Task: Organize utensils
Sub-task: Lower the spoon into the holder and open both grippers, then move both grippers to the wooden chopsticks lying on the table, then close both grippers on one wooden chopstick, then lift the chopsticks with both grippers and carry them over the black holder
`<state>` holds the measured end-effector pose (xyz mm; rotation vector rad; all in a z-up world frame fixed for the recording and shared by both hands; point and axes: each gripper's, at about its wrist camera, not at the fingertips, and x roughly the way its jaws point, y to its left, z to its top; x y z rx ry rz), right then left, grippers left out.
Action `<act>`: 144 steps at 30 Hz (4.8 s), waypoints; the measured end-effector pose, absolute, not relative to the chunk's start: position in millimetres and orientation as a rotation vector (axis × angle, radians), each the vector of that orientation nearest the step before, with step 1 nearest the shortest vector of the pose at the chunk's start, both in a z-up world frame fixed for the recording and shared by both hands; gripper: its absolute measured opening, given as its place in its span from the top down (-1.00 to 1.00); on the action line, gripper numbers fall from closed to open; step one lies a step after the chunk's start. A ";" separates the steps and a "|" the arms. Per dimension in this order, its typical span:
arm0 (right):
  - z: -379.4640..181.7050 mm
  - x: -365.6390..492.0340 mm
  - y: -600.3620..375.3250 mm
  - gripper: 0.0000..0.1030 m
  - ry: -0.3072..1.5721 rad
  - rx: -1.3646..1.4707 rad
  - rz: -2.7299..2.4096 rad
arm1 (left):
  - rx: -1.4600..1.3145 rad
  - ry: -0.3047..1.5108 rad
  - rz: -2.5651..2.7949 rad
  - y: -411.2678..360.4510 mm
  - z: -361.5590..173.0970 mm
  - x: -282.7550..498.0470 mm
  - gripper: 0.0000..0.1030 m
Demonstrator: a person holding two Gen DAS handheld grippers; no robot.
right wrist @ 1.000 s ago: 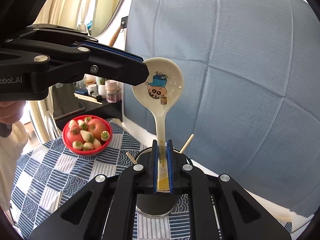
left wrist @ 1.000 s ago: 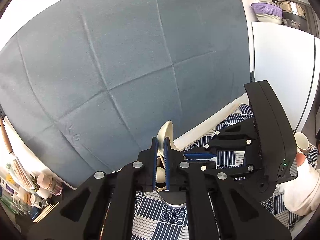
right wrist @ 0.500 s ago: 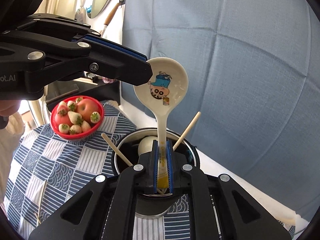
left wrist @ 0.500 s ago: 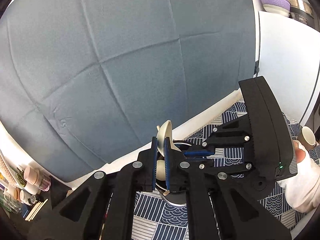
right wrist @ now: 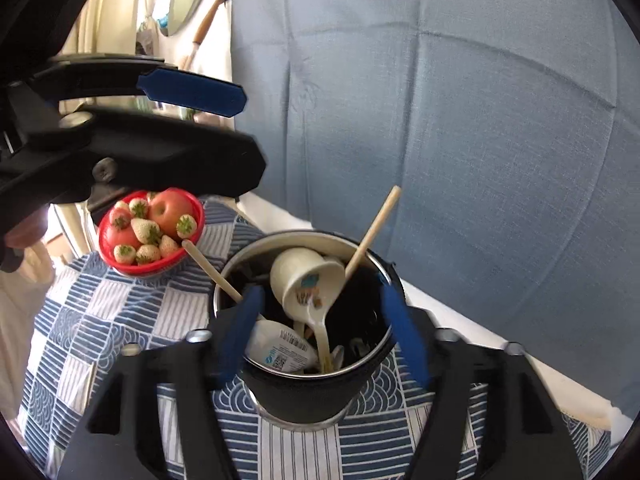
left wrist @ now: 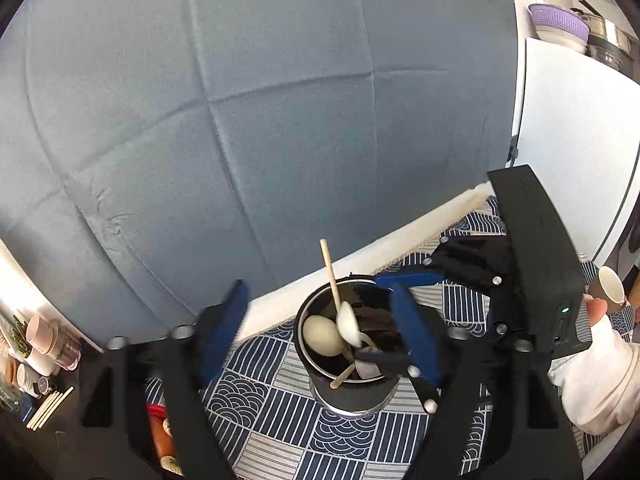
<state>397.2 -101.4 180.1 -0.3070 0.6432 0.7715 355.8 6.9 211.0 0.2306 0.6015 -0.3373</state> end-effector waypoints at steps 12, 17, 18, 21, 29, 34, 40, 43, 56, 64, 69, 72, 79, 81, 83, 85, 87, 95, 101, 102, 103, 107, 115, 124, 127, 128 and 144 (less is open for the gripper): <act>193.5 367.0 -111.6 -0.73 0.581 -0.385 0.715 | 0.094 0.623 -0.192 56.7 210.7 327.8 -0.88; 195.9 349.2 -117.1 -0.74 0.578 -0.407 0.726 | 0.049 0.661 -0.153 69.6 195.2 311.6 -0.88; 196.1 346.0 -118.0 -0.74 0.578 -0.411 0.729 | 0.043 0.673 -0.146 70.7 191.8 310.3 -0.88; 195.6 335.9 -123.1 -0.75 0.585 -0.421 0.737 | 0.034 0.716 -0.113 75.1 179.7 302.1 -0.88; 177.5 302.3 -128.3 -0.76 0.628 -0.463 0.775 | 0.012 0.791 -0.026 84.8 150.6 273.5 -0.88; 163.0 281.6 -132.6 -0.76 0.669 -0.469 0.794 | 0.004 0.855 0.028 90.9 128.6 259.5 -0.88; 147.6 261.4 -138.5 -0.76 0.700 -0.467 0.805 | -0.006 0.884 0.047 93.9 109.9 240.2 -0.88; 138.9 252.8 -141.4 -0.76 0.718 -0.474 0.817 | -0.014 0.905 0.054 93.3 99.1 232.8 -0.88; 99.0 227.9 -145.1 -0.76 0.841 -0.487 0.985 | -0.059 1.004 0.108 86.3 48.0 203.2 -0.88; 81.4 207.3 -138.5 -0.76 0.869 -0.542 1.080 | -0.086 1.053 0.156 87.5 25.3 187.2 -0.88; 68.7 197.3 -131.3 -0.76 0.889 -0.569 1.131 | -0.125 1.096 0.180 86.5 11.5 176.6 -0.88; 64.0 191.8 -129.2 -0.76 0.897 -0.574 1.156 | -0.138 1.133 0.220 84.2 -0.9 173.9 -0.88; 51.6 188.9 -123.6 -0.82 0.945 -0.574 1.157 | -0.161 1.132 0.282 83.5 -9.0 173.1 -0.91; 51.3 190.7 -124.3 -0.83 0.945 -0.569 1.148 | -0.169 1.126 0.296 83.1 -9.3 172.3 -0.92; 51.0 190.8 -125.2 -0.86 0.949 -0.565 1.142 | -0.181 1.114 0.316 82.1 -9.7 169.9 -0.92; 50.9 190.0 -126.1 -0.86 0.944 -0.562 1.138 | -0.179 1.087 0.328 80.9 -10.4 166.7 -0.92; 50.9 189.4 -126.5 -0.86 0.943 -0.567 1.140 | -0.167 1.073 0.318 80.0 -10.6 164.1 -0.92; 51.0 189.5 -127.2 -0.86 0.943 -0.568 1.138 | -0.159 1.021 0.317 76.7 -11.9 154.2 -0.92; 52.0 189.3 -124.2 -0.85 0.989 -0.568 1.067 | -0.171 1.053 0.323 75.3 -11.7 149.6 -0.89; 52.3 188.5 -124.1 -0.83 0.995 -0.572 1.056 | -0.168 1.057 0.314 74.8 -10.6 147.3 -0.80; 53.1 188.1 -123.3 -0.69 1.004 -0.575 1.057 | -0.162 1.064 0.299 74.4 -8.5 145.0 -0.59; 64.0 185.8 -124.6 0.88 1.034 -0.640 1.113 | -0.156 1.107 0.222 76.2 1.5 133.6 0.82; 60.4 201.7 -159.7 0.91 1.134 -0.493 1.073 | -0.242 1.117 0.166 93.7 0.4 118.4 0.91; 73.8 210.1 -195.4 0.91 1.094 -0.312 0.924 | -0.105 1.105 0.143 83.0 9.2 129.9 0.91; 85.7 212.8 -204.8 0.91 1.057 -0.253 0.890 | -0.119 1.079 0.118 82.6 18.3 134.5 0.91; 88.1 213.5 -207.9 0.91 1.050 -0.231 0.881 | -0.115 1.069 0.117 81.7 22.1 135.8 0.91; 142.7 230.0 -231.4 0.91 0.943 -0.080 0.771 | -0.017 1.001 0.024 60.1 78.1 183.5 0.91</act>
